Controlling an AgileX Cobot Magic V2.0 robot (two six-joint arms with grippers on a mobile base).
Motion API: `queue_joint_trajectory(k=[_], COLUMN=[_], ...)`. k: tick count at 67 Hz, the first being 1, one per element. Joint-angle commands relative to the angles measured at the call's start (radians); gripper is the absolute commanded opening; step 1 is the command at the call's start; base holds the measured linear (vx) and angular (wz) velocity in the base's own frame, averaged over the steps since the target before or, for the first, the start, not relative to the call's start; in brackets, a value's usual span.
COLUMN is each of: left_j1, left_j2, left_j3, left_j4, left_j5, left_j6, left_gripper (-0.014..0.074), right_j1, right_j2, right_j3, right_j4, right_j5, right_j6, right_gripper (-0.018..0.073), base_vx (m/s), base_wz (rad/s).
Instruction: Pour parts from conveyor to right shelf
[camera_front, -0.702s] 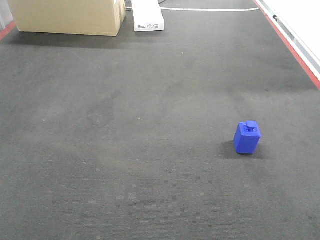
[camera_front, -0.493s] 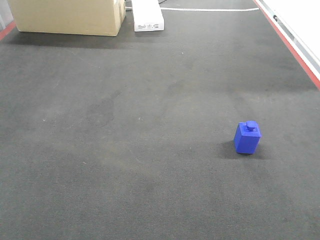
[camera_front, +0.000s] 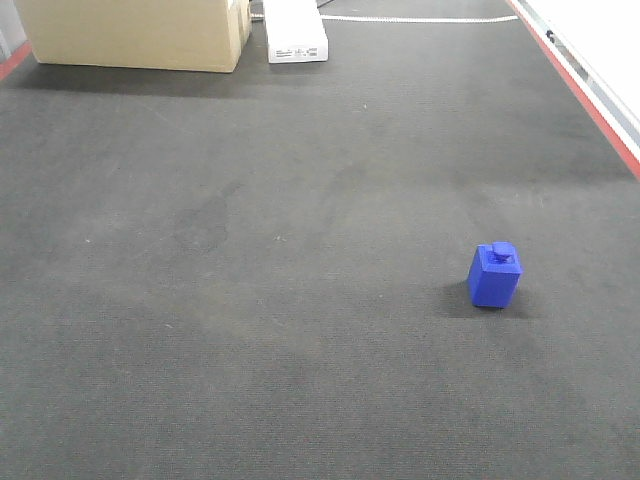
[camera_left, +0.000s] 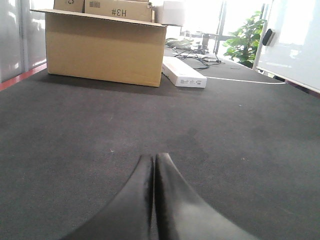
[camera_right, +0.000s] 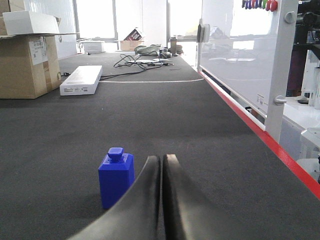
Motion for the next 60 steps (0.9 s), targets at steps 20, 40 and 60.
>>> queue_joint_trajectory(k=[20,40,60], left_j1=[-0.005,-0.005,-0.005], left_j2=[-0.009,-0.009,-0.009], left_j3=[0.022,0.022,0.022], left_j4=[-0.009,-0.009,-0.009], left_j5=[-0.075,-0.075,-0.075], left_j6=[-0.004,-0.004,-0.004], left_gripper=[-0.0006,-0.0006,-0.0006], right_j1=[-0.008,-0.008,-0.008], right_j2=[-0.009,-0.009,0.205], right_j3=[0.019,-0.034,-0.364], right_j4=[-0.007,-0.003,0.017], right_j5=[-0.095,-0.224,0.093], right_j6=[-0.005,-0.008,0.048], right_gripper=[-0.0008,-0.0008,-0.0008], base_vx=[0.00,0.00,0.00], base_wz=[0.00,0.00,0.00])
